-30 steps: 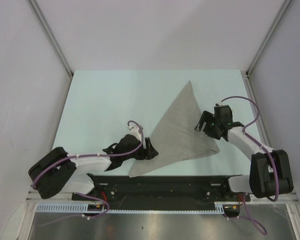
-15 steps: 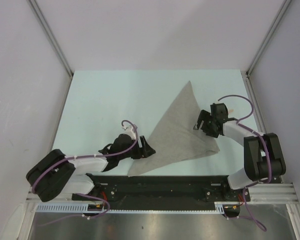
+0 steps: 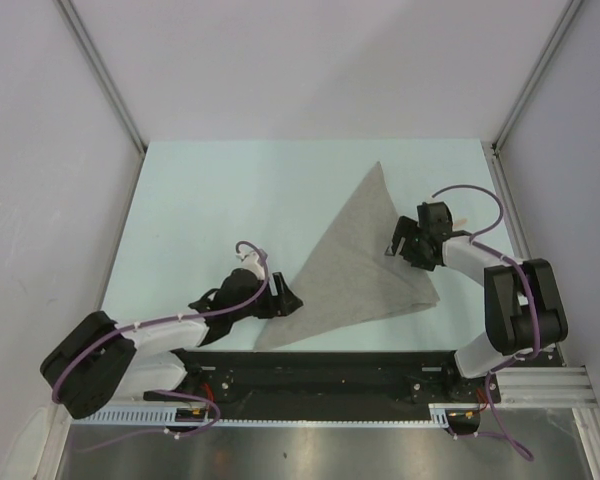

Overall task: Fold the napkin, place the utensils inside, and roll it up
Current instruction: Fold the napkin, then grab a utensil with the right arm

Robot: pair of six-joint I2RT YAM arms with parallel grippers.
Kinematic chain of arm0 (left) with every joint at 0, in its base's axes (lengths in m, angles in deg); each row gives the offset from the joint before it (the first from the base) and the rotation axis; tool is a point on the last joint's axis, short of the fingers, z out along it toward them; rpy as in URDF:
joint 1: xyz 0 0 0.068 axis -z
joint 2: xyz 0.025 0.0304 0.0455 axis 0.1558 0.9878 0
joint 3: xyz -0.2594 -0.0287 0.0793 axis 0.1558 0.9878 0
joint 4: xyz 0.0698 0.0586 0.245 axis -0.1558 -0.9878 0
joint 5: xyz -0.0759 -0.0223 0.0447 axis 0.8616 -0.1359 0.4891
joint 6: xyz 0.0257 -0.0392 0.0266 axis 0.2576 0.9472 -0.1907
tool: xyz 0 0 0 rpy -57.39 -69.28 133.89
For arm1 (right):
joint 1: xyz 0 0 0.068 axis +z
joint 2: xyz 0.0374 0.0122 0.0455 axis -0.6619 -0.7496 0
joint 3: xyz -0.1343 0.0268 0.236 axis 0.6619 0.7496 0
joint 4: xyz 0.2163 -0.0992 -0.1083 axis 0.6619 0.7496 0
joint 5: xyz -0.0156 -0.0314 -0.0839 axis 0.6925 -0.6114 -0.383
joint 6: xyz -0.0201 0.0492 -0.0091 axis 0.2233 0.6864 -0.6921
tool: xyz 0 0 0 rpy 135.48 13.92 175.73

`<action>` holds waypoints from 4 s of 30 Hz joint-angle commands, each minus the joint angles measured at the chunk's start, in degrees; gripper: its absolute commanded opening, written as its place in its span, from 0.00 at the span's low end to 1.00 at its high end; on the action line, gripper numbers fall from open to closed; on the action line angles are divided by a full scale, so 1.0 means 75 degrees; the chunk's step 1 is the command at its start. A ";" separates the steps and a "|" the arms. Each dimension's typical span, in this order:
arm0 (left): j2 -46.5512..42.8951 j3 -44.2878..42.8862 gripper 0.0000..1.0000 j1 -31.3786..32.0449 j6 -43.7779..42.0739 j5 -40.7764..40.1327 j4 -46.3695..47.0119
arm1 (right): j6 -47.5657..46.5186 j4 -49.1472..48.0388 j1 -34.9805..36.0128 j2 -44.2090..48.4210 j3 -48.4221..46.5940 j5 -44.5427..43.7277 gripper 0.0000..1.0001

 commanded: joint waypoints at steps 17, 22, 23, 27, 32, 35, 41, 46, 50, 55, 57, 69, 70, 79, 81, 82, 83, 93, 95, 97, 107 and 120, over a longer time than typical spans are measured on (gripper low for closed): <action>-0.1117 -0.1108 0.80 -0.0115 -0.1115 0.0051 -0.1959 | 0.0399 0.1788 0.0958 0.2537 0.0540 -0.1022 0.85; -0.0918 -0.0909 0.80 0.0060 -0.0787 0.0733 -0.1409 | 0.0587 0.2116 0.1110 0.2689 0.0809 -0.1256 0.84; -0.0906 -0.0862 0.80 0.0107 -0.0659 0.0896 -0.1338 | 0.0668 0.2140 0.1122 0.2713 0.0845 -0.1279 0.84; -0.0906 -0.0675 0.80 0.0458 -0.0563 0.1202 -0.1208 | 0.0903 0.2292 0.1239 0.2783 0.1044 -0.1373 0.84; -0.0918 -0.0394 0.80 0.0728 -0.0494 0.1764 -0.1185 | 0.1137 0.2351 0.1438 0.2842 0.1231 -0.1502 0.84; -0.0976 -0.0066 0.80 0.0740 -0.0423 0.1976 -0.1231 | 0.1243 0.2281 0.1567 0.2819 0.1348 -0.1514 0.84; -0.1538 0.0450 0.80 0.0728 -0.0388 0.1461 -0.1887 | 0.1290 0.2035 0.1638 0.2667 0.1513 -0.1596 0.84; -0.2171 0.0568 0.80 0.0728 -0.0212 0.1050 -0.2332 | 0.1290 0.2023 0.1708 0.2514 0.1490 -0.1584 0.84; -0.2383 0.0684 0.80 0.0728 -0.0200 0.0816 -0.2591 | 0.1337 0.2104 0.1813 0.2561 0.1431 -0.1596 0.84; -0.2359 0.0743 0.80 0.0728 -0.0212 0.0769 -0.2661 | 0.1384 0.2222 0.1930 0.2666 0.1302 -0.1690 0.84; -0.2324 0.0767 0.80 0.0705 -0.0212 0.0734 -0.2662 | 0.1384 0.2245 0.1942 0.2678 0.1267 -0.1713 0.84; -0.2488 0.0802 0.81 0.0506 -0.0224 0.0558 -0.3048 | 0.1196 0.1882 0.1954 0.2397 0.1290 -0.1866 0.84; -0.2500 0.0802 0.81 0.0494 -0.0235 0.0558 -0.3060 | 0.1196 0.1894 0.1954 0.2362 0.1302 -0.1866 0.84; -0.2745 0.0825 0.81 0.0190 -0.0387 0.0558 -0.3306 | 0.1477 0.2174 0.2176 0.2303 0.1431 -0.1819 0.84; -0.2793 0.0825 0.81 0.0108 -0.0434 0.0558 -0.3364 | 0.1582 0.2233 0.2235 0.2408 0.1419 -0.1807 0.84; -0.2827 0.0825 0.81 0.0096 -0.0446 0.0546 -0.3388 | 0.1618 0.2303 0.2316 0.2443 0.1407 -0.1830 0.84; -0.2874 0.0814 0.81 0.0072 -0.0470 0.0558 -0.3411 | 0.1641 0.2339 0.2340 0.2455 0.1396 -0.1877 0.84; -0.3342 0.0323 0.83 0.0002 -0.0762 0.0652 -0.3774 | 0.1560 0.2725 0.2329 0.2643 0.0730 -0.2228 0.85; -0.3425 -0.0365 0.85 0.0013 -0.0926 0.0465 -0.4207 | 0.1362 0.2913 0.2201 0.2666 0.0389 -0.2310 0.85; -0.3391 -0.0929 0.88 -0.0033 -0.1289 0.0417 -0.4639 | 0.1151 0.2972 0.1826 0.2666 -0.0115 -0.2346 0.85; -0.2115 -0.3965 0.93 -0.1741 -0.3269 0.1049 -0.5462 | 0.0013 0.2000 -0.0669 0.1122 -0.1333 -0.1561 0.84; -0.1422 -0.4636 0.94 -0.2108 -0.4606 -0.0110 -0.5626 | 0.0423 0.0196 -0.2159 -0.1715 -0.2154 -0.0471 0.77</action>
